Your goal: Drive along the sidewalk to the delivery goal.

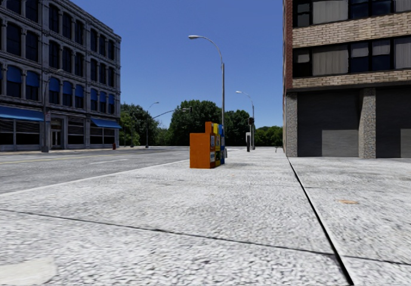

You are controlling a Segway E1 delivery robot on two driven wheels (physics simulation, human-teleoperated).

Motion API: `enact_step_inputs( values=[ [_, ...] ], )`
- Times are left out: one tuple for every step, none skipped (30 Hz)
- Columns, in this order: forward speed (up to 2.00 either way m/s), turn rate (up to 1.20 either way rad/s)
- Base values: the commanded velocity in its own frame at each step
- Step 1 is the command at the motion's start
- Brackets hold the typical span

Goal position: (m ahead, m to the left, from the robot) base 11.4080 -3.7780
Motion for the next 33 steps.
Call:
enact_step_inputs(
  values=[
    [2.0,0.0],
    [2.0,-0.45],
    [2.0,-0.58],
    [2.0,-0.74],
    [2.0,-0.74],
    [2.0,-0.88],
    [2.0,-1.0],
    [2.0,-1.09],
    [2.0,-1.09],
    [2.0,-1.12],
    [2.0,-1.12],
    [2.0,-1.12],
    [2.0,-1.12],
    [2.0,-1.03],
    [2.0,-1.03],
    [2.0,-0.74],
    [2.0,-0.52],
    [2.0,-0.1],
    [2.0,-0.03],
    [2.0,-0.03],
    [2.0,0.0],
    [2.0,0.0],
    [2.0,0.0],
    [2.0,0.0],
    [2.0,0.0],
    [2.0,0.0],
    [2.0,0.0],
    [2.0,0.0],
    [2.0,0.0],
    [2.0,0.0],
    [2.0,0.0],
    [2.0,0.0],
    [2.0,0.0]
  ],
)
